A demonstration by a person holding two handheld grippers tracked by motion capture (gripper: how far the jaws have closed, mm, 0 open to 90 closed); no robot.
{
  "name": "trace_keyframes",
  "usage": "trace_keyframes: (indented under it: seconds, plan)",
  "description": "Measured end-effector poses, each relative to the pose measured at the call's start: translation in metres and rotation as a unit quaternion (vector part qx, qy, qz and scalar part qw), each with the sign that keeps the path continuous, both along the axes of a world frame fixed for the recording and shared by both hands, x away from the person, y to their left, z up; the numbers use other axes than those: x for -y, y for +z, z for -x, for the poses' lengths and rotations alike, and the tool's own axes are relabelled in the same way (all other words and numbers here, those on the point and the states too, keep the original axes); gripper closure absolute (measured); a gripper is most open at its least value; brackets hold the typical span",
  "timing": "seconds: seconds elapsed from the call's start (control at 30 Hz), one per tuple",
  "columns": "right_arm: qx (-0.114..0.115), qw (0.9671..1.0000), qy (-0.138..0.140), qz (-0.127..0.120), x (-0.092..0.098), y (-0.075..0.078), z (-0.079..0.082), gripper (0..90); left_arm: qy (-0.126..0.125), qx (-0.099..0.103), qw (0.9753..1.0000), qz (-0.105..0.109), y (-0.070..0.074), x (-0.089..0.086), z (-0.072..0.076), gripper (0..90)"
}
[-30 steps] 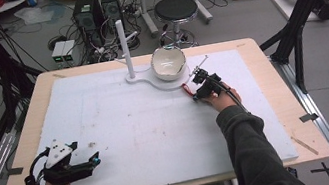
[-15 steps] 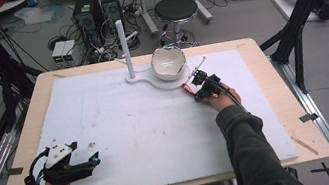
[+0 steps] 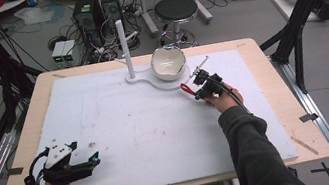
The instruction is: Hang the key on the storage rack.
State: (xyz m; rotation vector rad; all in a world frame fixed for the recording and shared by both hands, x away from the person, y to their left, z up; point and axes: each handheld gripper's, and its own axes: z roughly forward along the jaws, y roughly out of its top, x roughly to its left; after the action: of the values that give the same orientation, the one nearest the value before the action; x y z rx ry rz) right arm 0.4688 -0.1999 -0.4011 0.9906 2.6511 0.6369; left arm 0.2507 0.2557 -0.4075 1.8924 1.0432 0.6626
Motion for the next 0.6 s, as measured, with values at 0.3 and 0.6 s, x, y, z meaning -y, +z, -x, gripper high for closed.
trace_keyframes:
  seconds: [0.3,0.6]
  plan:
    - [0.018,0.9990,0.003,-0.040,0.007,0.010,0.014,85.8,0.000,0.002,1.0000,-0.001,0.000,0.001,0.000,18.7]
    - [0.041,0.9963,0.012,-0.074,0.012,0.027,0.026,85.9,0.001,0.002,1.0000,-0.001,0.000,0.001,0.000,18.7]
